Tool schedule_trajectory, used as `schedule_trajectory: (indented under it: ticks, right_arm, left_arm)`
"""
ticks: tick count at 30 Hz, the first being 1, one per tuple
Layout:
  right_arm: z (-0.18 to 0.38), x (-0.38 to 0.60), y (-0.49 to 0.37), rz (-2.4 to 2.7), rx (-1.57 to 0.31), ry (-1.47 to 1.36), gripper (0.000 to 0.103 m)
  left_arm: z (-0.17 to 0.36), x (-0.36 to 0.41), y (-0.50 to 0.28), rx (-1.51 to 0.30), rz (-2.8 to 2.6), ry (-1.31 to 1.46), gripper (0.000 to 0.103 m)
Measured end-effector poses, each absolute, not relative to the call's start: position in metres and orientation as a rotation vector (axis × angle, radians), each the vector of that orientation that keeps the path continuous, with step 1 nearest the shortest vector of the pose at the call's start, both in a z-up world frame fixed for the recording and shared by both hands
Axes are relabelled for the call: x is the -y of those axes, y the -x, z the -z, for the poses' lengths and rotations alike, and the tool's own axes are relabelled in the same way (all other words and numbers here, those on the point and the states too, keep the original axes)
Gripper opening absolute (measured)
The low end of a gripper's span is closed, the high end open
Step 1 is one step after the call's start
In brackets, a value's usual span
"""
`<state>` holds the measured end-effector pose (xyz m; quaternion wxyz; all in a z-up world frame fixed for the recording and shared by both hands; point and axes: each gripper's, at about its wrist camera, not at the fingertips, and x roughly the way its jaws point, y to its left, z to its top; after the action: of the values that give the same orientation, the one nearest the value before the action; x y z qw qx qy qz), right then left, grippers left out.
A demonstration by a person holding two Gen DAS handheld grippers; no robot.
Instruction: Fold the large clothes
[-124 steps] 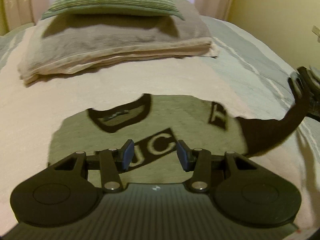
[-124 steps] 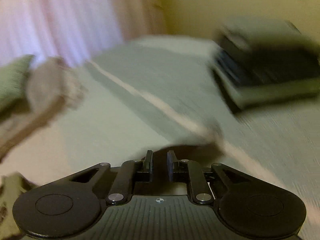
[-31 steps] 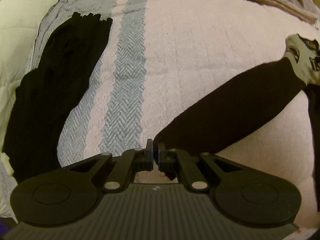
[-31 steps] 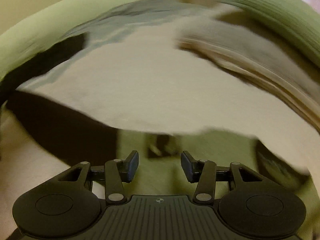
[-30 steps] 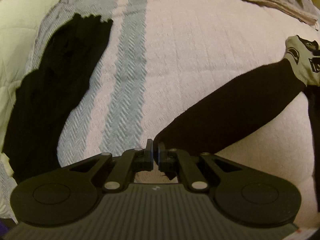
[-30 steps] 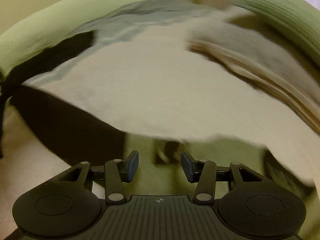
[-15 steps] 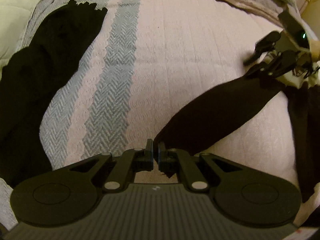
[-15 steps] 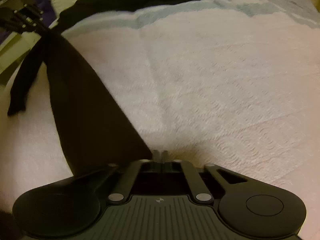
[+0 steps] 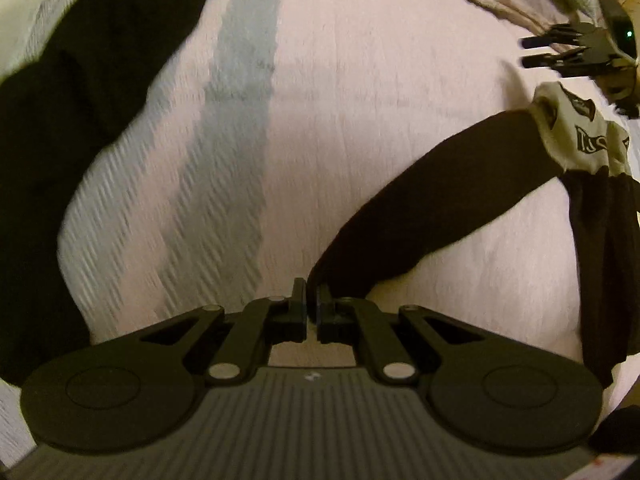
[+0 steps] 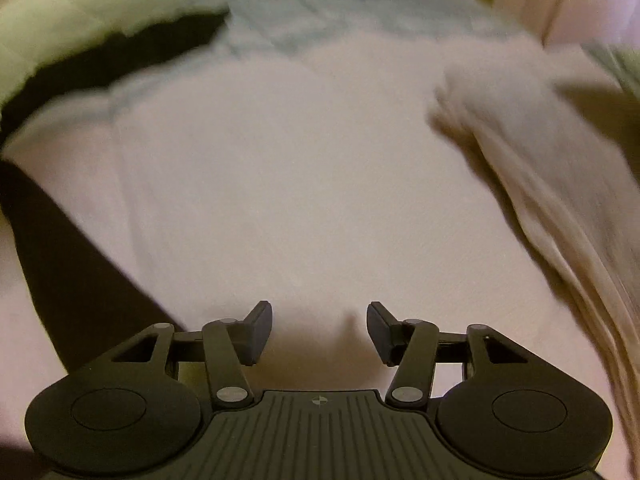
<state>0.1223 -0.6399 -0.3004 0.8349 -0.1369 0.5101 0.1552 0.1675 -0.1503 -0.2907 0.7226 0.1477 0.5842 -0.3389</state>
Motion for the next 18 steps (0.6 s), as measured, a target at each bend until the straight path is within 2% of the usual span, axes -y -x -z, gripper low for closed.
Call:
schedule_trajectory:
  ticks: [5,10,11,12,14,18]
  right_arm:
    - [0.32,0.682,-0.118,-0.4,-1.243,0.433,0.051]
    - [0.356,0.705,-0.12,-0.407,-1.383,0.279,0.049]
    - [0.357,0.706,-0.12,-0.394,-1.391,0.239,0.04]
    - [0.356,0.707,-0.119,-0.39,-1.4,0.208,0.003]
    - [0.341,0.702,-0.11,-0.404,-1.353,0.226,0.002]
    - [0.278,0.702,-0.096,-0.314,-1.059,0.224,0.002]
  left_arm:
    - [0.301,0.151,-0.167,-1.275,0.719,-0.315,0.003]
    - [0.308,0.16,-0.172,-1.265,0.702,-0.361,0.003]
    - [0.308,0.16,-0.172,-1.267,0.698,-0.365,0.003]
    - [0.307,0.161,-0.172,-1.271,0.692,-0.367,0.003]
    - [0.304,0.162,-0.169,-1.269,0.688,-0.388,0.003]
    - [0.275,0.161,-0.171,-1.182,0.643,-0.344,0.003]
